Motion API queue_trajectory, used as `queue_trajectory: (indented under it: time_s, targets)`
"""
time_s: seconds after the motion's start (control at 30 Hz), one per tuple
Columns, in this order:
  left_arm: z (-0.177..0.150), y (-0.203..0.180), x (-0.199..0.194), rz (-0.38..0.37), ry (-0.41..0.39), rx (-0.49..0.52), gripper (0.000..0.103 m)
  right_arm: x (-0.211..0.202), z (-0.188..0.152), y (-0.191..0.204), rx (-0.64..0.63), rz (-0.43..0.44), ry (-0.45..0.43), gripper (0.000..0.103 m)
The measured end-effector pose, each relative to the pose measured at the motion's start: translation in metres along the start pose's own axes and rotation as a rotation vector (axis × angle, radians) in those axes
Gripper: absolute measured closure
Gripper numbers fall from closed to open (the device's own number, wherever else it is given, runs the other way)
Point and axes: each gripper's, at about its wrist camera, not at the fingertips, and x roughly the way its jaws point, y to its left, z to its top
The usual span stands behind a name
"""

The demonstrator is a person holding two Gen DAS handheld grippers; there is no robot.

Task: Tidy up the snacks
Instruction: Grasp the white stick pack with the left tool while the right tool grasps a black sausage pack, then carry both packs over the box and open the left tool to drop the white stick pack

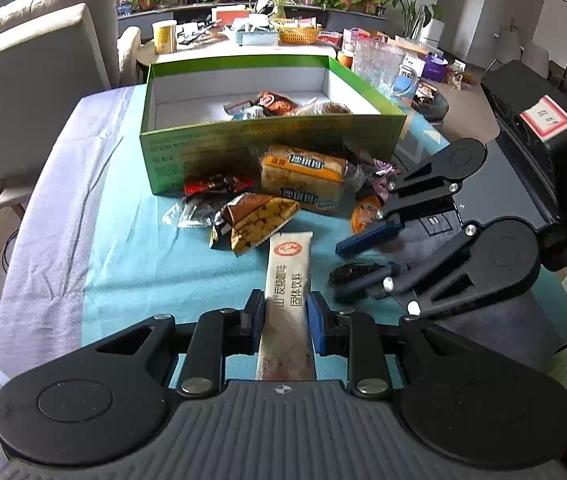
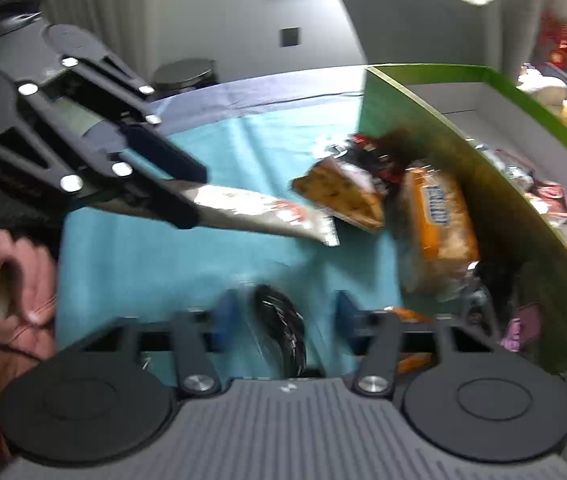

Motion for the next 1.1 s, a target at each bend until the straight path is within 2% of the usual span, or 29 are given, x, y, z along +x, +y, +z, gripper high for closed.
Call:
queue_trajectory:
  time_s: [0.17,0.3,0.53,0.77,0.87,1.1]
  targets:
    - [0.001,-0.003,-0.007,-0.006,-0.022,0.013,0.081,-0.006,-0.005,-0.001,0.113,-0.094,-0.037,0.067]
    - [0.003,-0.006,-0.013,-0.006,-0.052,0.031,0.081,-0.026,-0.010,-0.002,0.235,-0.135,-0.157,0.067]
    - [0.016,0.000,-0.025,0.018,-0.122,0.019,0.081,-0.058,-0.014,-0.003,0.334,-0.203,-0.327,0.067]
    - [0.043,0.006,-0.025,0.032,-0.212,0.007,0.081,-0.067,0.006,-0.013,0.432,-0.303,-0.471,0.067]
    - [0.058,0.009,-0.021,0.054,-0.249,0.009,0.081,-0.069,0.014,-0.019,0.476,-0.372,-0.501,0.067]
    - [0.094,0.018,-0.006,0.088,-0.323,-0.002,0.081,-0.074,0.015,-0.026,0.544,-0.411,-0.530,0.067]
